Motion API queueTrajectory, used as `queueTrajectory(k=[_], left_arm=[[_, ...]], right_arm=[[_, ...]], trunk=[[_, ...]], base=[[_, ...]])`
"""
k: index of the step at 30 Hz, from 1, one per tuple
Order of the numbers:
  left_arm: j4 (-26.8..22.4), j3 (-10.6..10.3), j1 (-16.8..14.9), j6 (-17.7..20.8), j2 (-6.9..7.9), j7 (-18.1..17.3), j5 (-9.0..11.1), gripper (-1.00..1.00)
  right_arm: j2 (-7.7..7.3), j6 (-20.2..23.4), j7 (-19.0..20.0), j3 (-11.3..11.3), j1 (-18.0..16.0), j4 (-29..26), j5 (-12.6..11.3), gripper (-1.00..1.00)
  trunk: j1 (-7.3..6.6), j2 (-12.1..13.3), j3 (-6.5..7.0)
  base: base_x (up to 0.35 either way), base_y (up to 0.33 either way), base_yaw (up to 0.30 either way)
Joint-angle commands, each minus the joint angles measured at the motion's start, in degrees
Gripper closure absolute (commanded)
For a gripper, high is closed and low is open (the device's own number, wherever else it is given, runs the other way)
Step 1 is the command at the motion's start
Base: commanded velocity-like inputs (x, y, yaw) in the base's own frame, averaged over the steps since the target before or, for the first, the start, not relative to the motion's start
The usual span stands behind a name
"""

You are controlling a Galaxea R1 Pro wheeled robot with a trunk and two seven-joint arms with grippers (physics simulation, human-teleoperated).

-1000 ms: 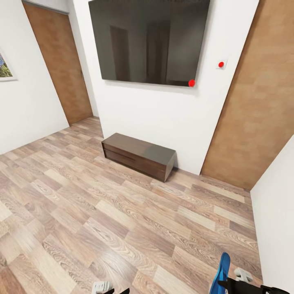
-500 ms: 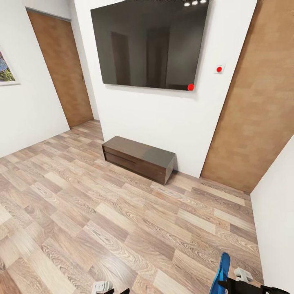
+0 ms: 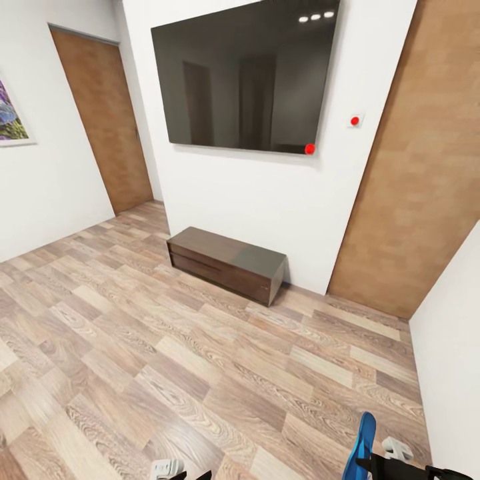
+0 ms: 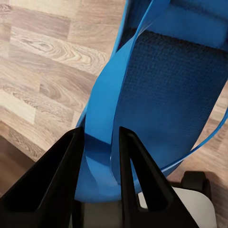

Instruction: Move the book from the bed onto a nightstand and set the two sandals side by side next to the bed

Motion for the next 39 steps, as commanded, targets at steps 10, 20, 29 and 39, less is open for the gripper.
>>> queueTrajectory(k=[10,20,29,39], left_arm=[[-0.10,-0.09,-0.02,0.54,0.05,0.03,0.60,-1.00],[-0.10,-0.09,-0.02,0.54,0.05,0.03,0.59,-1.00],[-0.12,-0.09,0.01,0.54,0.05,0.03,0.59,-1.00],[-0.10,-0.09,0.00,0.54,0.05,0.03,0.58,-1.00]], right_arm=[[0.02,0.52,0.38,0.29,-0.07,0.14,-0.67,1.00],[0.02,0.52,0.37,0.29,-0.08,0.15,-0.67,1.00],[0.03,0.52,0.37,0.29,-0.09,0.14,-0.67,1.00],[0.05,0.52,0.37,0.30,-0.09,0.14,-0.67,1.00]], trunk=[[0.01,-0.04,0.88],[0.01,-0.04,1.80],[0.01,-0.04,2.64],[0.01,-0.04,3.56]], base=[[0.000,0.000,0.000],[0.000,0.000,0.000],[0.000,0.000,0.000],[0.000,0.000,0.000]])
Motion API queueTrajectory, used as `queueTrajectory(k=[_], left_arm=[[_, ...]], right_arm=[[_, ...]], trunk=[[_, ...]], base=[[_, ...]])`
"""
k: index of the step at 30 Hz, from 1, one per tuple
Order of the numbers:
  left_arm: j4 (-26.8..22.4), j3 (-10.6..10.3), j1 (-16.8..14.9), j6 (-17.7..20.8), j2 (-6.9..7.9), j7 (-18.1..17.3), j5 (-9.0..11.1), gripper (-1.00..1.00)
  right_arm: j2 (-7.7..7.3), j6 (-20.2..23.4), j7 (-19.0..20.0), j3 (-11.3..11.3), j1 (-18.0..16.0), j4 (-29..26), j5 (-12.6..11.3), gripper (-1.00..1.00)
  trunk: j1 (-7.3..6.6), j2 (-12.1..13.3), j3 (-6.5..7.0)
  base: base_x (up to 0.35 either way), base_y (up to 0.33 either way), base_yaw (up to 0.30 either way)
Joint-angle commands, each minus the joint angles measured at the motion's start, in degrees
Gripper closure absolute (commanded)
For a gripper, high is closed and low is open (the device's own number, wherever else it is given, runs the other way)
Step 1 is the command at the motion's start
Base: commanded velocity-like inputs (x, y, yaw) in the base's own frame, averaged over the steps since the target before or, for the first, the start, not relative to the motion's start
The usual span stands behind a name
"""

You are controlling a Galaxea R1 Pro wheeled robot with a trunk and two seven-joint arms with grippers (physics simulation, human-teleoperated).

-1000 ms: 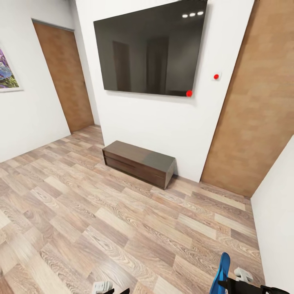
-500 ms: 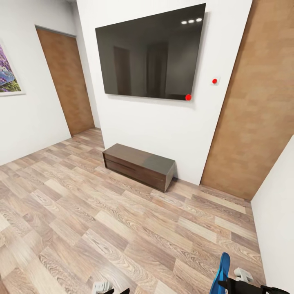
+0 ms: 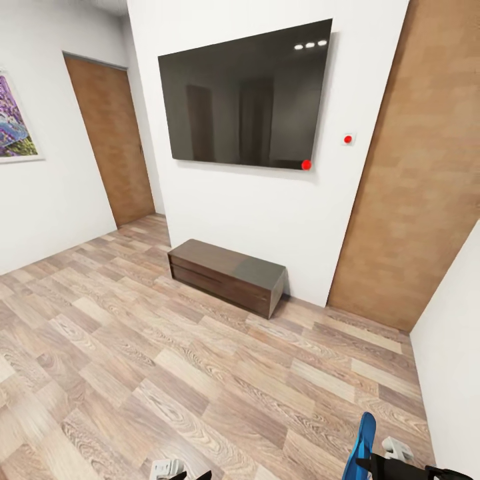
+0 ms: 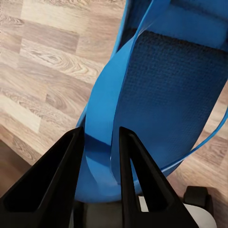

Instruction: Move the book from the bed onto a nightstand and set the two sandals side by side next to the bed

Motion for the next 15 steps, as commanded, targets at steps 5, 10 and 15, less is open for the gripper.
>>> queueTrajectory(k=[5,10,15], left_arm=[[-0.09,-0.09,0.02,0.54,0.05,0.03,0.61,-1.00],[-0.09,-0.09,0.01,0.54,0.05,0.03,0.62,-1.00],[-0.10,-0.09,0.00,0.54,0.05,0.03,0.60,-1.00]], right_arm=[[0.02,0.52,0.41,0.30,-0.06,0.14,-0.68,1.00],[-0.02,0.52,0.41,0.29,-0.06,0.14,-0.68,1.00],[0.01,0.52,0.41,0.30,-0.07,0.14,-0.68,1.00]], trunk=[[0.01,-0.04,0.41],[0.01,-0.04,0.87],[0.01,-0.04,1.34]], base=[[0.000,0.000,0.000],[0.000,0.000,0.000],[0.000,0.000,0.000]])
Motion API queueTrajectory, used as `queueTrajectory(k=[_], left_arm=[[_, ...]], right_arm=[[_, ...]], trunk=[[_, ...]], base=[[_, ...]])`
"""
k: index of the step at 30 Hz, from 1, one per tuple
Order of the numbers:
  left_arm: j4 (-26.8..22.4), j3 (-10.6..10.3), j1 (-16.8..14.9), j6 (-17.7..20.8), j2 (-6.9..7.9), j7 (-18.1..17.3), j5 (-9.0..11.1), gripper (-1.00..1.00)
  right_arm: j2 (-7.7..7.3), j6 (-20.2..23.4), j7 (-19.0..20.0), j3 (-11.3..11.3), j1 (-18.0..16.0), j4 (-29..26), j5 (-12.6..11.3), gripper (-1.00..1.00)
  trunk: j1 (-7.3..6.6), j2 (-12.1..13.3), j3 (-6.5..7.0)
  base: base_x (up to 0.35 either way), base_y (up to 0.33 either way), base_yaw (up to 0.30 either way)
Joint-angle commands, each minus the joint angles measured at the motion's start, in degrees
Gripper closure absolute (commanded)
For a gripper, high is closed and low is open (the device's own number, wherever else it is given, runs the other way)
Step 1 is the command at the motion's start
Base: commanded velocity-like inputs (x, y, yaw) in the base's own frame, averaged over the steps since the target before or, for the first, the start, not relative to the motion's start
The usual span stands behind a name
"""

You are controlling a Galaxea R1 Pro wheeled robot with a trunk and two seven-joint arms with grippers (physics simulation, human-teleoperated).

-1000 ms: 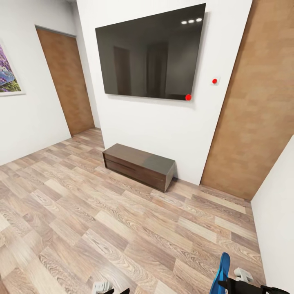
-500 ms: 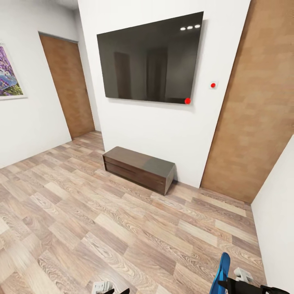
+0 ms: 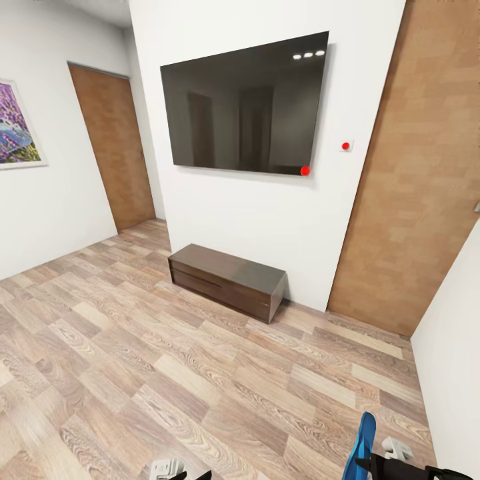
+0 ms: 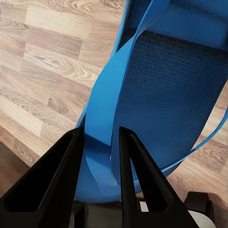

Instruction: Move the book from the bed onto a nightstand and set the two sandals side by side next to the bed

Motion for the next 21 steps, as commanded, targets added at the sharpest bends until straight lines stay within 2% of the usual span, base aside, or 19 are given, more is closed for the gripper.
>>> queueTrajectory(k=[1,21], left_arm=[[-0.09,-0.09,0.00,0.54,0.05,0.03,0.61,-1.00],[-0.09,-0.09,0.01,0.54,0.05,0.03,0.58,-1.00]], right_arm=[[0.02,0.52,0.41,0.30,-0.07,0.14,-0.67,1.00],[0.00,0.52,0.49,0.29,-0.08,0.14,-0.67,1.00]], trunk=[[0.01,-0.05,0.04],[0.01,-0.05,1.88]], base=[[0.000,0.000,0.000],[0.000,0.000,0.000]])
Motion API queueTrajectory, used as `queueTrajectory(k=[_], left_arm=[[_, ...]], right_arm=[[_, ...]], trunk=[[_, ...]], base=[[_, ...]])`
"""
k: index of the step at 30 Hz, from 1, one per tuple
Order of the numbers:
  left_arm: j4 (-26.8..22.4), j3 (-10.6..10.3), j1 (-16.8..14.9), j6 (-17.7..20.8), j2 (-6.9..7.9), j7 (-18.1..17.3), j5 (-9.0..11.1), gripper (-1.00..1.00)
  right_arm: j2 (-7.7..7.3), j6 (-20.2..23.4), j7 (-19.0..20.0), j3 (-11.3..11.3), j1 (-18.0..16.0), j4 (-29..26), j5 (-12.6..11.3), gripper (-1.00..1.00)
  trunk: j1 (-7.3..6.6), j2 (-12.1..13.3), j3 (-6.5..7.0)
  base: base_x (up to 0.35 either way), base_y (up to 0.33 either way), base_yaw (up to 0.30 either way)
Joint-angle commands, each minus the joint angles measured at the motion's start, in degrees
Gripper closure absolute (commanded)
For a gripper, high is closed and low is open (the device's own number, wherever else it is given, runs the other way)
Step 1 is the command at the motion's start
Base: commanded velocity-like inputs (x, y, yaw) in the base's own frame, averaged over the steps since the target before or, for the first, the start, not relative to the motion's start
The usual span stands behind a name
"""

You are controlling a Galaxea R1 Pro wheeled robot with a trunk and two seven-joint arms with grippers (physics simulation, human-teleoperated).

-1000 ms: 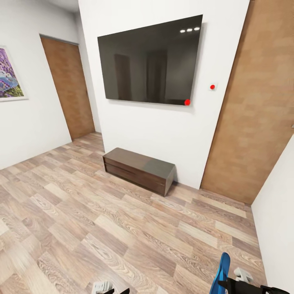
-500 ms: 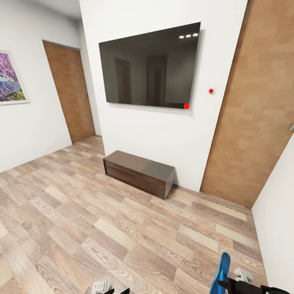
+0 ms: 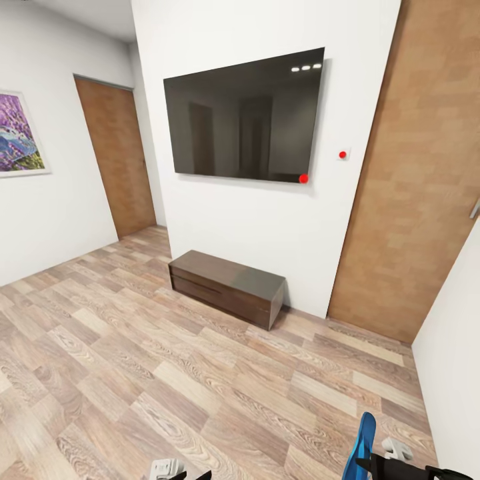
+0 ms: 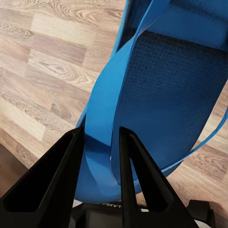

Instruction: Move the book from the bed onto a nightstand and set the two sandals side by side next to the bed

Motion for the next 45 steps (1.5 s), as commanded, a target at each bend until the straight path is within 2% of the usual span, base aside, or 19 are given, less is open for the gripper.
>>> queueTrajectory(k=[1,11,22,35,45], left_arm=[[-0.09,-0.09,0.01,0.54,0.05,0.03,0.62,-1.00],[-0.09,-0.09,0.01,0.54,0.05,0.03,0.59,-1.00],[-0.09,-0.16,0.00,-1.55,0.05,0.03,0.56,-1.00],[-0.09,-0.17,-0.01,-1.82,0.05,0.03,0.56,-1.00],[-0.09,-0.18,0.01,-1.84,0.05,0.03,0.56,-1.00]], right_arm=[[0.02,0.52,0.41,0.29,-0.07,0.14,-0.68,1.00],[0.02,0.52,0.32,0.30,-0.08,0.14,-0.68,1.00],[0.03,0.52,0.32,0.32,-0.06,0.14,-0.68,1.00],[0.04,0.52,0.24,0.32,-0.06,0.14,-0.59,1.00],[0.04,-0.17,0.14,0.32,-0.06,0.14,-0.59,1.00]], trunk=[[0.01,-0.05,0.01],[0.01,-0.05,0.13],[0.01,-0.05,0.13],[0.01,-0.05,0.13],[0.01,-0.05,0.13]], base=[[0.000,0.000,0.000],[0.035,0.000,0.000],[0.301,0.000,0.000],[0.301,0.000,0.000],[0.089,0.000,0.000]])
